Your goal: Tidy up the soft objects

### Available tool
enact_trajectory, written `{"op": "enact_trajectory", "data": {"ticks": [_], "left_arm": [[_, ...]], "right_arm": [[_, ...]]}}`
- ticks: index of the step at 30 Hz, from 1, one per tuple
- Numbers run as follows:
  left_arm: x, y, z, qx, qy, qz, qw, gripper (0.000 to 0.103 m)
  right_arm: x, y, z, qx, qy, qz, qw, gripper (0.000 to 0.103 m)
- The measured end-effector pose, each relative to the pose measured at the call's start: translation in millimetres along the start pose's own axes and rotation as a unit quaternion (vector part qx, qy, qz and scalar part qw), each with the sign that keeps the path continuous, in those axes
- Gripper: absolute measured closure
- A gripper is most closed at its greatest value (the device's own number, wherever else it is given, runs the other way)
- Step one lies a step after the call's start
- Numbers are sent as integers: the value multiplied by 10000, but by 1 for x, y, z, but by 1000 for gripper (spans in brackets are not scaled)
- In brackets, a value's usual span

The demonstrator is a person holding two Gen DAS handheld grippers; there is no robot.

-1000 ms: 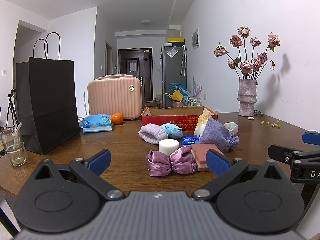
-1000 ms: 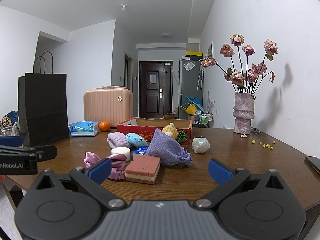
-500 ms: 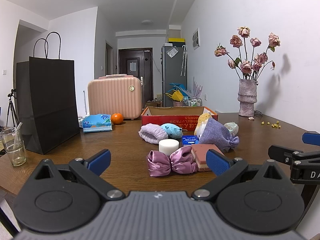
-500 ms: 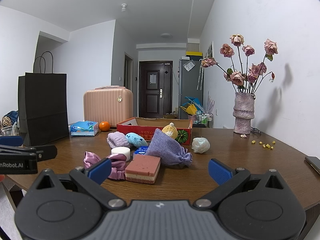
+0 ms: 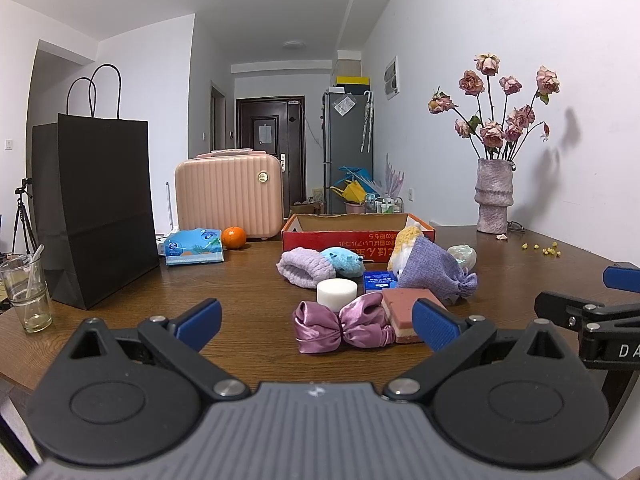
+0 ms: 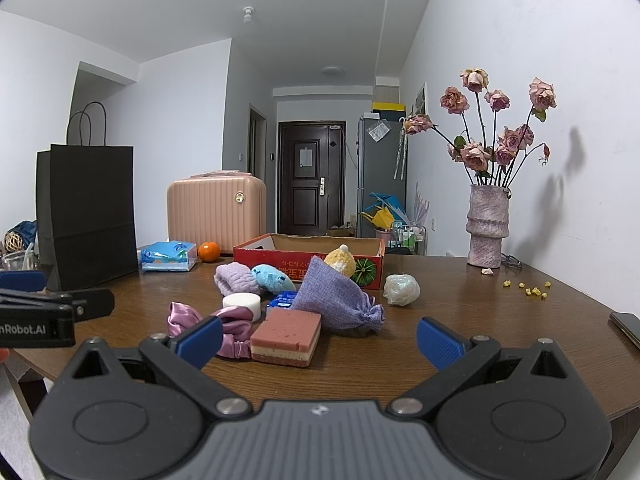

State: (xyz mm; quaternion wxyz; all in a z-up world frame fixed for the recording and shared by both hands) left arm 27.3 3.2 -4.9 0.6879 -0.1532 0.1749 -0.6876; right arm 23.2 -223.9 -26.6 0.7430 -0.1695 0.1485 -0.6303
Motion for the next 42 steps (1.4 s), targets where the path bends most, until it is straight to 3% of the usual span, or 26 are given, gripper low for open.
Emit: {"op": "enact_trajectory", "data": {"ticks": [19, 42], "left_arm": [[-2, 7, 0, -121, -80, 15, 9999, 0], [-28, 71, 12, -428, -296, 244, 9983, 0]], "right_arm": [[-4, 7, 1, -92, -68, 24, 9999, 0], [-13, 69, 14, -508, -121, 188, 9985, 0]]}}
Point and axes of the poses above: each gripper's, at about its wrist camera, not at the fingertips, and y roughly the way its jaws point, x to its right, z to its top, the point moved 3 cm from there along y, roughly the way its jaws point, and after that the axes turned 13 degrees about -x, right-handed, at the moved point
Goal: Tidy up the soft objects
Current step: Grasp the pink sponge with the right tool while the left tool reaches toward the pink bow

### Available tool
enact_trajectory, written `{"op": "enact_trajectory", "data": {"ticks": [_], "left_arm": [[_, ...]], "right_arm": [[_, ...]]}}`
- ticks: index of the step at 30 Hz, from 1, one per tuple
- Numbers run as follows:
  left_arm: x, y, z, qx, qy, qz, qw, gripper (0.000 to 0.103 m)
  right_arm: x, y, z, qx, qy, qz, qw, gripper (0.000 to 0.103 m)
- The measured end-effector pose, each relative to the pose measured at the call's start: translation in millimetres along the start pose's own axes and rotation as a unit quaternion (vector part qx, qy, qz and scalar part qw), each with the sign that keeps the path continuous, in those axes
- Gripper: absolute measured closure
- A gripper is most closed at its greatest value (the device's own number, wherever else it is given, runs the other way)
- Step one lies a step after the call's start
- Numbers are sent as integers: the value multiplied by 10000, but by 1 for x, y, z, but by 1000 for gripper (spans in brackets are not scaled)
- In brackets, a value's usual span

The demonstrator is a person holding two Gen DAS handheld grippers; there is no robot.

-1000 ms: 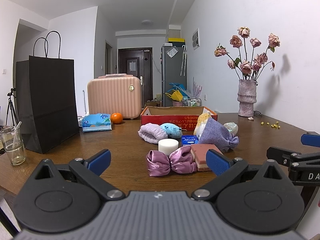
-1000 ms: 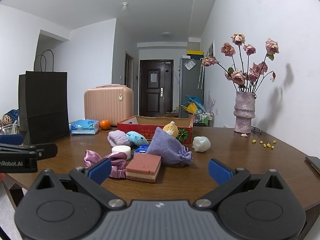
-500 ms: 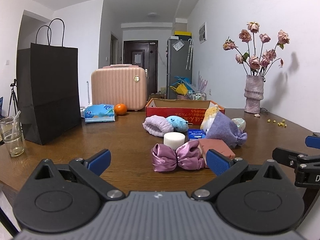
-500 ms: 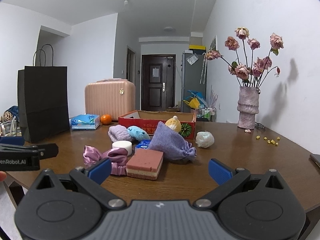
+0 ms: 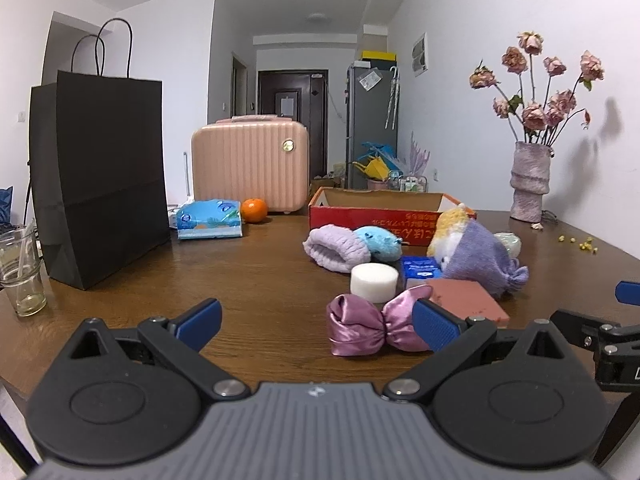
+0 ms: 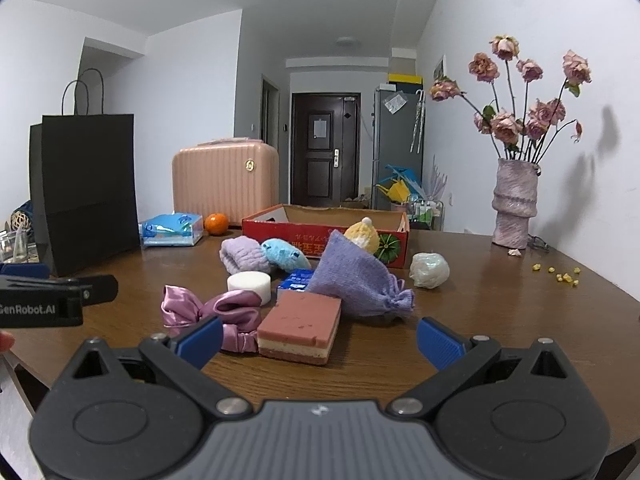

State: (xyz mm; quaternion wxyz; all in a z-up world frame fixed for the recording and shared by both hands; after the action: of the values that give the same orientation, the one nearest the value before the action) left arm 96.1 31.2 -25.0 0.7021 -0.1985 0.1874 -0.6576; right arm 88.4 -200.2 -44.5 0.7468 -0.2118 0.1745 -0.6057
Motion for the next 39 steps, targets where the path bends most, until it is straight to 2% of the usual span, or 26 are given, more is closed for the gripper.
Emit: {"op": "enact_trajectory", "data": {"ticks": [17, 24, 36, 39], "left_arm": [[-30, 60, 8, -347, -152, 128, 9992, 0], [-42, 82, 11, -524, -253, 164, 9982, 0], [-55, 95, 17, -643, -514, 360, 9960, 0], [-56, 97, 17, -691, -550, 379, 9954, 0]], "right_arm": [[-25, 69, 17, -556, -252, 45, 9981, 0], [-28, 102, 30, -779, -211, -78, 9967, 0], [-22, 166, 48, -1407, -37, -283, 9896, 1], [-23, 175, 49, -1497, -63, -340, 9881, 5]]}}
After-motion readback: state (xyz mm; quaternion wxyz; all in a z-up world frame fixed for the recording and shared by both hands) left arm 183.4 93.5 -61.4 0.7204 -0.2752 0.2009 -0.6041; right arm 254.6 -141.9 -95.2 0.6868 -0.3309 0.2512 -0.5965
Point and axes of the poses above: each gripper's, at about its wrist camera, not at the fingertips, and y roughly the way its jaws point, x to its right, z to its top, the point moved 3 cm from there along y, roughly the way its jaws point, and after that the axes turned 13 degrees about -x, right-handed, at the moved point
